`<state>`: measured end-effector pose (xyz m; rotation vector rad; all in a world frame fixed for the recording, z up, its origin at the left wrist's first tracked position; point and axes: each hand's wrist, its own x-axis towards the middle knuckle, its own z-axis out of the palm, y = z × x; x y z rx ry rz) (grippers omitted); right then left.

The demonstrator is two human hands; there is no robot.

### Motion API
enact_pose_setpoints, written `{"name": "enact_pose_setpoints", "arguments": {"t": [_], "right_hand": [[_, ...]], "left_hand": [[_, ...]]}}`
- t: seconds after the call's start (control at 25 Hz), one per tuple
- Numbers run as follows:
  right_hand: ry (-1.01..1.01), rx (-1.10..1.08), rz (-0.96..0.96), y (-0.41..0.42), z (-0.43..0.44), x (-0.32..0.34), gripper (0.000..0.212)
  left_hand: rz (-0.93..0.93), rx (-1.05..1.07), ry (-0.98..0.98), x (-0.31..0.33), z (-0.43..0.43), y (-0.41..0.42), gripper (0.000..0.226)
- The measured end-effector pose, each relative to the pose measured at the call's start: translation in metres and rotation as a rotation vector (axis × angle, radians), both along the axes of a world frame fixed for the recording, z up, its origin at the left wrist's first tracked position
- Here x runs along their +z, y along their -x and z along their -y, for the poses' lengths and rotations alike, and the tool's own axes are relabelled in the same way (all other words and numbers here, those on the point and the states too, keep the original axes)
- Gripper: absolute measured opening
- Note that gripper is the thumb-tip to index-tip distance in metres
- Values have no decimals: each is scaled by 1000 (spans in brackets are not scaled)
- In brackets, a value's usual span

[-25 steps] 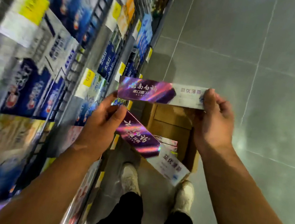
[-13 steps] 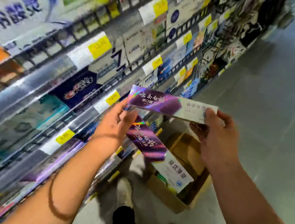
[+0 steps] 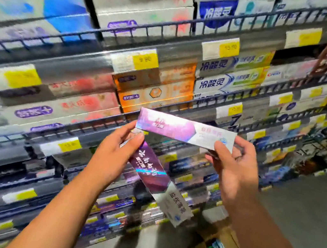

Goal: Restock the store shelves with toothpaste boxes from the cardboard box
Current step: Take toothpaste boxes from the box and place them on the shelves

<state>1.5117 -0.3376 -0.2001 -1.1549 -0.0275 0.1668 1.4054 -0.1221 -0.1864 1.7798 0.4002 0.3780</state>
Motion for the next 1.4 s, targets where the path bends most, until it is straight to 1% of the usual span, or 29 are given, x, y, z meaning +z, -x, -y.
{"name": "enact_pose_setpoints", "arguments": {"t": [0.16, 0.32, 0.4, 0.52, 0.56, 0.64, 0.72, 0.8, 0.84, 0.92, 0.96, 1.0, 1.12, 1.28, 1.4], "right_hand": [[77, 82, 69, 47, -71, 30, 26], [127, 113, 170, 115, -157, 54, 36], [111, 121, 201, 146, -198, 62, 36], [80, 184, 242, 191, -252, 75, 35], [74, 210, 248, 205, -268, 80, 35], [40, 268, 258, 232, -295, 92, 36], [20, 328, 273, 254, -322, 105, 40], [32, 365, 301, 270, -339, 115, 41], [33, 385, 317, 277, -349, 120, 40], [48, 424, 370, 289, -366, 131, 43], [65, 440, 402, 293, -374, 135, 44], [84, 456, 429, 295, -382, 140, 45], [85, 496, 473, 298, -404, 149, 45], [60, 511, 528, 299, -431, 158, 40], [71, 479, 569, 304, -447, 163, 40]], "left_hand": [[60, 97, 42, 23, -56, 72, 75], [108, 194, 81, 45, -123, 155, 62], [108, 211, 48, 56, -153, 195, 58], [114, 234, -10, 76, -194, 255, 64], [126, 248, -28, 83, -206, 275, 60], [156, 283, -57, 95, -229, 308, 44], [188, 325, -62, 104, -246, 335, 36], [204, 386, -51, 107, -261, 351, 40], [200, 427, -68, 109, -269, 360, 46], [174, 486, -130, 115, -282, 374, 69], [166, 508, -138, 117, -289, 380, 77], [164, 536, -133, 117, -294, 384, 79], [157, 607, -165, 126, -307, 392, 73], [174, 668, -190, 134, -328, 400, 68], [223, 667, -215, 145, -339, 404, 53]]}}
